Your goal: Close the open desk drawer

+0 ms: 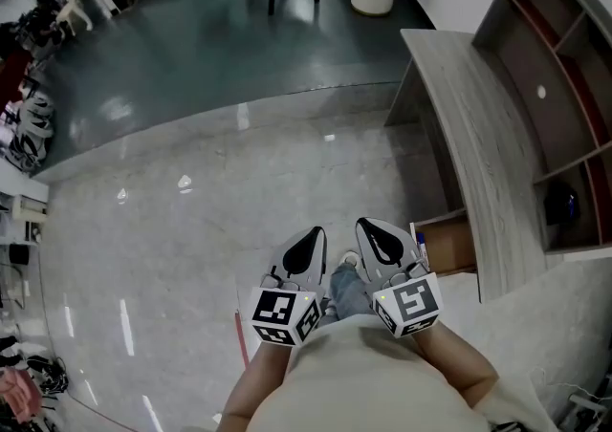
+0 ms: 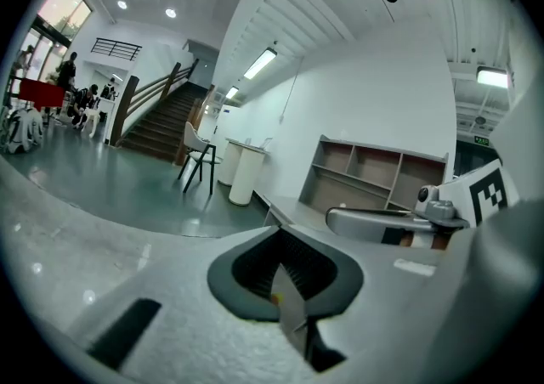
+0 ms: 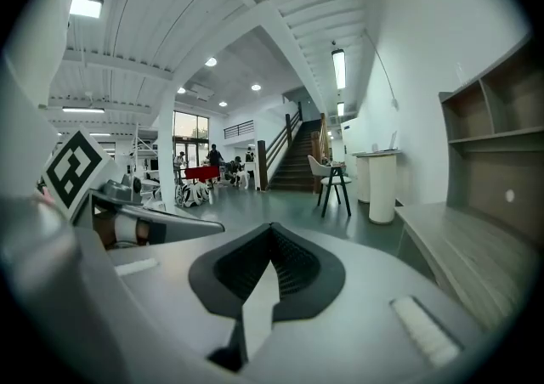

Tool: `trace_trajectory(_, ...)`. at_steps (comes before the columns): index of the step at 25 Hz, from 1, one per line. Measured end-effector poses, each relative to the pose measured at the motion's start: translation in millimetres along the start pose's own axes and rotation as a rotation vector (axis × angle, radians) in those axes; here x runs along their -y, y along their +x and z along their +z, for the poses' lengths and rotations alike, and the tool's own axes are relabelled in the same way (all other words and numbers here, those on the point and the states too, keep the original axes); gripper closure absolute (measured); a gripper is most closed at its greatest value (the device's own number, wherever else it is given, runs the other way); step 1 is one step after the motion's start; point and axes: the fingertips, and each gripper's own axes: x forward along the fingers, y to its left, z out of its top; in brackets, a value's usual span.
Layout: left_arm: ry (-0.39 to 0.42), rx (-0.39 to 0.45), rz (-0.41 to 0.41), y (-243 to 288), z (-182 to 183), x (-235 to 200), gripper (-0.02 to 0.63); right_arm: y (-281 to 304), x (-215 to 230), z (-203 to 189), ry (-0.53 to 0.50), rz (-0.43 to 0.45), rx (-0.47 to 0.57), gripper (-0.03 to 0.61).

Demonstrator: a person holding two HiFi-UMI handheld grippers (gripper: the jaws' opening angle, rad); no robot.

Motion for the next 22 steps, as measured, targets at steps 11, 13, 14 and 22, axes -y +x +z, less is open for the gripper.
trace_trajectory(11, 0.071, -0.053, -0.130, 91.9, 21.6, 24.9, 0.607, 18.4, 80.7, 4.9, 0.026, -0.092, -0.005, 0.575)
trace_trajectory(13, 0.089, -0.068, -0.158, 104.1, 23.1, 31.5, 0.607, 17.1, 94.2, 5.4, 0.036, -0.126, 0.001, 0.575)
trace_trajectory(14, 0.096, -0.075, -0.173, 109.9, 24.3, 34.3, 0.607, 16.6, 100.1, 6.0, 0.039, -0.142, 0.004, 0.575)
trace_trajectory(22, 0.137, -0.147, -0.330, 148.7, 18.9, 67.3, 0.607, -2.2, 140.8, -1.7, 0.089, -0.295, -0.008, 0.575)
